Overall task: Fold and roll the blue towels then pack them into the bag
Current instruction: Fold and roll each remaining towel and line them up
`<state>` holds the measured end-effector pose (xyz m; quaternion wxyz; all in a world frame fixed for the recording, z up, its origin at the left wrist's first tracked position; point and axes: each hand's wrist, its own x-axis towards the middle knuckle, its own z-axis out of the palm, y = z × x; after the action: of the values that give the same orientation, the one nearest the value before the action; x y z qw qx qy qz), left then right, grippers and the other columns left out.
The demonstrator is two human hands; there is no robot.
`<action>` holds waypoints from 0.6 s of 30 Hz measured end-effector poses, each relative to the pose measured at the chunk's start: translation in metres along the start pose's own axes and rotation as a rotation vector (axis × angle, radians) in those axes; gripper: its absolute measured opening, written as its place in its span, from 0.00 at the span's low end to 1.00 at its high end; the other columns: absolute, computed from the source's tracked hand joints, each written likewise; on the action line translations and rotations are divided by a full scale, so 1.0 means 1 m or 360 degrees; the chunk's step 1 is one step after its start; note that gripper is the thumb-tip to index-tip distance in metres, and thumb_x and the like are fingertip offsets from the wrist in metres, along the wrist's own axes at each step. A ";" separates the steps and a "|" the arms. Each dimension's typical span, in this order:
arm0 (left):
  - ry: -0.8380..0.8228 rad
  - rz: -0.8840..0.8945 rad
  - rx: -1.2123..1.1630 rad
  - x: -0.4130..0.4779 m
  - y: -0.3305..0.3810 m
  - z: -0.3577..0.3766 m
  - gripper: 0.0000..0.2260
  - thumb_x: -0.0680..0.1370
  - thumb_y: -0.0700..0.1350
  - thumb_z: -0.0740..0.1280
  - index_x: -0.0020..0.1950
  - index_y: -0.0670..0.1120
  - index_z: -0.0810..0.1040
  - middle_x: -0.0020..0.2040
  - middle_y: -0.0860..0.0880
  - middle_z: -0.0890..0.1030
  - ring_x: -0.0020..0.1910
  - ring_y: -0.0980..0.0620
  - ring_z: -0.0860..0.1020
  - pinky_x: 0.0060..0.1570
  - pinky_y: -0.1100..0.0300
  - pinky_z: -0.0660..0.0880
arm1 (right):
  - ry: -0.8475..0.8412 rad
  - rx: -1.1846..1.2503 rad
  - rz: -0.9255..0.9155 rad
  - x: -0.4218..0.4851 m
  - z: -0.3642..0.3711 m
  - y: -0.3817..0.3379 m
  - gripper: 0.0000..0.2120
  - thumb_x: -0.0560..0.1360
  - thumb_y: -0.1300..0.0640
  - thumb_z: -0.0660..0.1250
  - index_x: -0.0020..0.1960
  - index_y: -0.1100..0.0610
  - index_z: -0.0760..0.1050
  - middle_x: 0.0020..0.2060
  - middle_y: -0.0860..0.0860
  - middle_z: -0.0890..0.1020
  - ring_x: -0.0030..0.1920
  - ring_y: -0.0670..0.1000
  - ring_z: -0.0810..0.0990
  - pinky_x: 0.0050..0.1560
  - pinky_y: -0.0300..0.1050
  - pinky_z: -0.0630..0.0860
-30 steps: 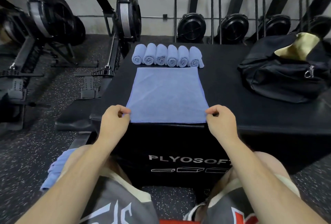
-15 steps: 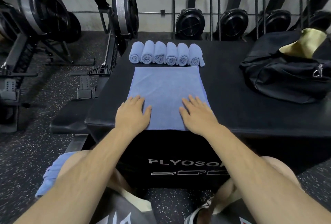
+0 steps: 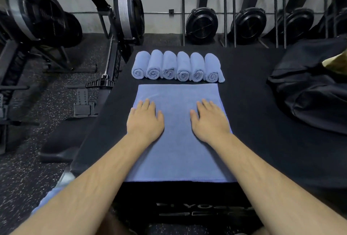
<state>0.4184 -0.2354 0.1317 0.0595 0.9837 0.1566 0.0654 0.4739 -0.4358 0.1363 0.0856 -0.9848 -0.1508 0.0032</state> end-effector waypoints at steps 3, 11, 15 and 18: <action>0.0244 -0.0002 -0.0023 0.026 0.016 -0.006 0.16 0.83 0.51 0.56 0.60 0.43 0.78 0.62 0.45 0.78 0.61 0.41 0.72 0.56 0.49 0.68 | 0.0245 0.0044 -0.0024 0.027 -0.007 -0.012 0.20 0.84 0.49 0.53 0.67 0.59 0.73 0.67 0.56 0.74 0.69 0.58 0.70 0.69 0.50 0.63; -0.0306 0.0039 -0.0160 0.077 0.011 0.009 0.29 0.83 0.63 0.46 0.84 0.56 0.50 0.84 0.53 0.45 0.82 0.43 0.41 0.80 0.46 0.40 | -0.0175 0.0047 -0.0032 0.076 0.005 -0.007 0.31 0.84 0.37 0.42 0.84 0.48 0.46 0.83 0.49 0.44 0.82 0.52 0.41 0.81 0.53 0.39; -0.0305 0.0021 -0.0123 0.076 0.015 0.007 0.29 0.83 0.63 0.45 0.84 0.56 0.49 0.84 0.52 0.43 0.82 0.43 0.40 0.80 0.46 0.40 | -0.0174 0.0011 -0.0001 0.077 0.006 -0.012 0.32 0.84 0.38 0.41 0.84 0.49 0.45 0.83 0.50 0.42 0.82 0.53 0.40 0.81 0.53 0.38; -0.0307 0.0038 -0.0138 0.067 0.018 0.002 0.28 0.84 0.61 0.45 0.84 0.54 0.49 0.84 0.50 0.45 0.82 0.43 0.41 0.80 0.46 0.40 | -0.0229 0.0034 -0.0005 0.068 0.000 -0.014 0.31 0.84 0.40 0.41 0.84 0.51 0.44 0.83 0.51 0.42 0.82 0.55 0.38 0.80 0.54 0.38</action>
<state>0.4878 -0.2316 0.1394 0.1161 0.9837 0.1355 -0.0221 0.5344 -0.4025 0.1397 0.0850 -0.9808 -0.1582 0.0753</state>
